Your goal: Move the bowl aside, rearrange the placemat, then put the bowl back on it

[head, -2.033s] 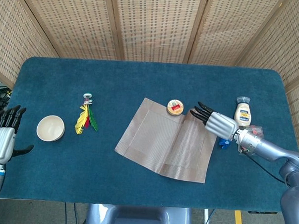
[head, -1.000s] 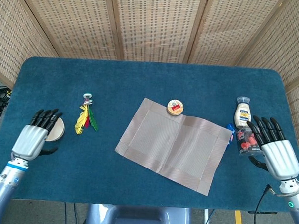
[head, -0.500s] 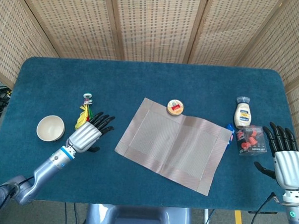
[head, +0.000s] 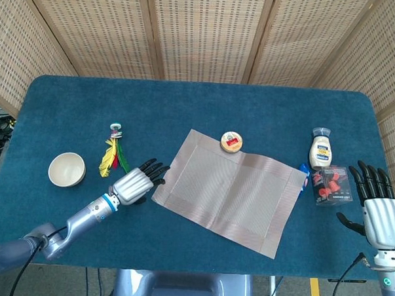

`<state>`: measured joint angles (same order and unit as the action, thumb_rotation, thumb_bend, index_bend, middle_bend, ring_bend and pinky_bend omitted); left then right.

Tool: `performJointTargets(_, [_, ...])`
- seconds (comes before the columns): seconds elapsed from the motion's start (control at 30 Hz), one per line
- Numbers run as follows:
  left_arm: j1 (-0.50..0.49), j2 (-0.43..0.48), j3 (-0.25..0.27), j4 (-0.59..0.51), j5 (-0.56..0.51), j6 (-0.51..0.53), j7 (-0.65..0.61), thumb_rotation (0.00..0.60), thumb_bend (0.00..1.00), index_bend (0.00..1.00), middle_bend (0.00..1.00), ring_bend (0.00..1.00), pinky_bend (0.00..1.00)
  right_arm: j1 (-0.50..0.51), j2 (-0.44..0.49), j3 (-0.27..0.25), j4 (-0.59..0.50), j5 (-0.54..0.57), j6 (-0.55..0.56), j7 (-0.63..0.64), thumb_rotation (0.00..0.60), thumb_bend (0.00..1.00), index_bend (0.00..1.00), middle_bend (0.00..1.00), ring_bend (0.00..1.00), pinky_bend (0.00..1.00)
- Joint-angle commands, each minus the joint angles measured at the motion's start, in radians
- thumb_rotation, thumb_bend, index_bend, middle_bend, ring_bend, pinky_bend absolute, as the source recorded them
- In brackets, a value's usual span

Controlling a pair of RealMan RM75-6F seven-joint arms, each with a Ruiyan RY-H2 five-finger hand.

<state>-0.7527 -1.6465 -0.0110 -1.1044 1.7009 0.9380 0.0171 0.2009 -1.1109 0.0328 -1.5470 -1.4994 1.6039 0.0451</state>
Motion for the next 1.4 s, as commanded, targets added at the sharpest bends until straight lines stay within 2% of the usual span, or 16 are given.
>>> performJointTargets(0.03, [-0.010,-0.030,0.015,0.035,0.001,-0.009,-0.014,0.600,0.25,0.27,0.00,0.00,0.00,-0.003,0.000,0.005,0.001,-0.002,-0.005,0.004,0.600,0.00,0.01,0.00,0.00,0.00])
performJointTargets(0.37, [-0.046,-0.103,0.011,0.099,-0.022,-0.025,-0.017,0.600,0.25,0.27,0.00,0.00,0.00,-0.014,-0.001,0.025,0.006,-0.014,-0.015,0.013,0.600,0.00,0.02,0.00,0.00,0.00])
performJointTargets(0.6, [-0.068,-0.113,0.002,0.098,-0.034,-0.026,-0.002,0.600,0.25,0.27,0.00,0.00,0.00,-0.023,0.000,0.034,0.002,-0.024,-0.013,0.014,0.600,0.00,0.03,0.00,0.00,0.00])
performJointTargets(0.8, [-0.080,-0.115,0.000,0.084,-0.054,-0.046,0.033,0.600,0.35,0.28,0.00,0.00,0.00,-0.030,0.003,0.041,-0.002,-0.034,-0.012,0.019,0.600,0.00,0.03,0.00,0.00,0.00])
performJointTargets(0.93, [-0.086,-0.123,-0.005,0.075,-0.068,-0.052,0.045,0.600,0.48,0.31,0.00,0.00,0.00,-0.035,0.005,0.045,-0.005,-0.044,-0.008,0.025,0.600,0.00,0.03,0.00,0.00,0.00])
performJointTargets(1.0, [-0.090,-0.127,-0.009,0.074,-0.075,-0.052,0.052,0.600,0.59,0.34,0.00,0.00,0.00,-0.037,0.006,0.046,-0.005,-0.050,-0.005,0.027,0.600,0.00,0.03,0.00,0.00,0.00])
performJointTargets(1.07, [-0.093,-0.137,-0.020,0.074,-0.085,-0.049,0.061,0.600,0.64,0.39,0.00,0.00,0.00,-0.038,0.006,0.047,-0.006,-0.056,-0.003,0.030,0.600,0.00,0.03,0.00,0.00,0.00])
performJointTargets(1.27, [-0.089,-0.163,-0.039,0.078,-0.107,-0.016,0.098,0.600,0.64,0.72,0.00,0.00,0.00,-0.045,0.009,0.053,-0.009,-0.069,0.006,0.042,0.600,0.00,0.04,0.00,0.00,0.00])
performJointTargets(1.4, [-0.079,-0.152,-0.035,0.053,-0.110,0.006,0.099,0.600,0.63,0.79,0.00,0.00,0.00,-0.049,0.011,0.055,-0.010,-0.078,0.011,0.047,0.600,0.00,0.04,0.00,0.00,0.00])
